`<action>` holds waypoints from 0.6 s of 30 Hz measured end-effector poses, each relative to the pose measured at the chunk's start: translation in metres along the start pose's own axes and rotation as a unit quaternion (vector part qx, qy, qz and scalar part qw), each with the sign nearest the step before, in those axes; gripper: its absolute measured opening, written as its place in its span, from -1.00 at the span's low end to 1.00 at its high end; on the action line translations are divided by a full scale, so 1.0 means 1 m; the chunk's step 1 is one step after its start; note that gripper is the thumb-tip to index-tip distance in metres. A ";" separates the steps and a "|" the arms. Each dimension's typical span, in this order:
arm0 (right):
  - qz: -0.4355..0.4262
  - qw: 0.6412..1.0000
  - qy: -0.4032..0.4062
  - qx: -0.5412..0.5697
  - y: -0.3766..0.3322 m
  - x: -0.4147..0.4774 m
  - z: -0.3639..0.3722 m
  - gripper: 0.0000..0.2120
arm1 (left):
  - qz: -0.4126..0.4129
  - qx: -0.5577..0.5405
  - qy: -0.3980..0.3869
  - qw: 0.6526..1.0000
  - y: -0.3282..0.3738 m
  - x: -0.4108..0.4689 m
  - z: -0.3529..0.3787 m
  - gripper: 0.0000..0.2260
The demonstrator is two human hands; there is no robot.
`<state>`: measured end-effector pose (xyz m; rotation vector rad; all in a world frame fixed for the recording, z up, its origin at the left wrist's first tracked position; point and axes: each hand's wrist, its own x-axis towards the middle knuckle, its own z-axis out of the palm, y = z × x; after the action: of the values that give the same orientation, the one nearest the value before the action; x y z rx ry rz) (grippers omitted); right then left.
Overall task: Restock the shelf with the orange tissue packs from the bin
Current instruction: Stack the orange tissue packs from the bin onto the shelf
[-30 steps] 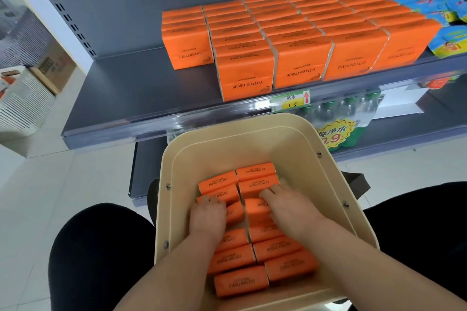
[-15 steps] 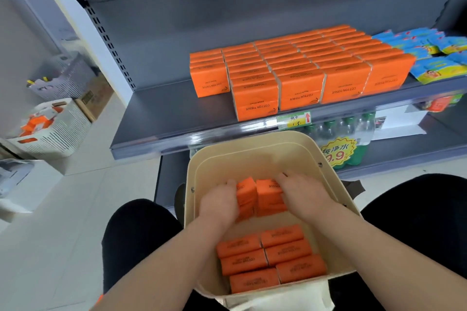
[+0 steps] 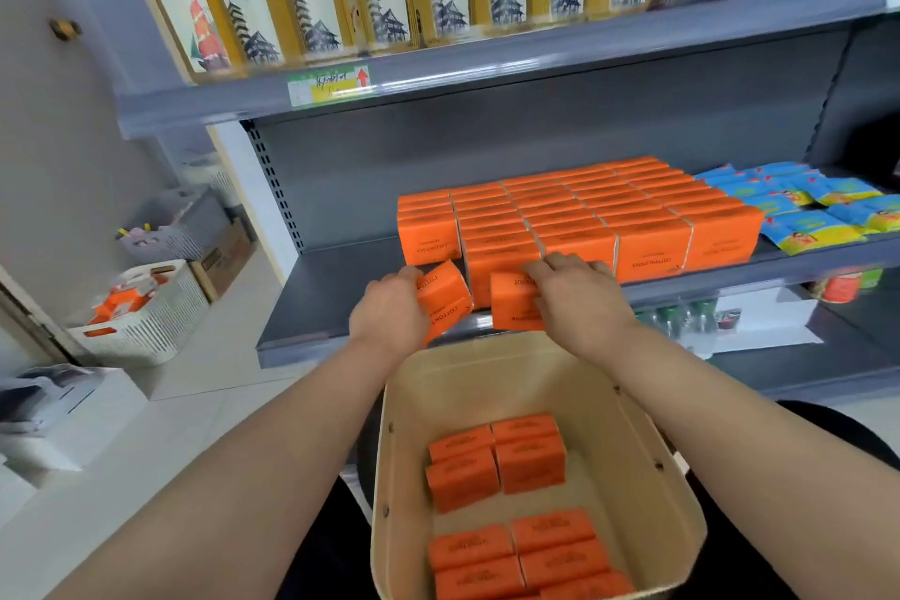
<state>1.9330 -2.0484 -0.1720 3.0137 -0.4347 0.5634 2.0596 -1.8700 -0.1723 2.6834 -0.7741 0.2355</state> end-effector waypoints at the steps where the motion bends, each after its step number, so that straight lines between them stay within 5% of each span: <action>1: 0.002 1.000 0.019 -0.007 0.001 0.009 -0.006 -0.58 | -0.007 -0.004 0.006 1.000 -0.001 0.007 -0.007 -0.63; 6: 0.007 0.997 0.073 -0.025 0.006 0.057 -0.022 -0.59 | -0.031 0.010 0.004 0.999 -0.009 0.044 -0.020 -0.67; 18: -0.013 0.998 0.057 -0.006 0.024 0.161 0.009 -0.39 | -0.030 0.078 -0.082 0.993 -0.017 0.145 0.021 -0.61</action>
<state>2.0735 -2.1153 -0.1229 2.9516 -0.3899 0.7218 2.1918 -1.9343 -0.1607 2.8983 -0.7474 0.0627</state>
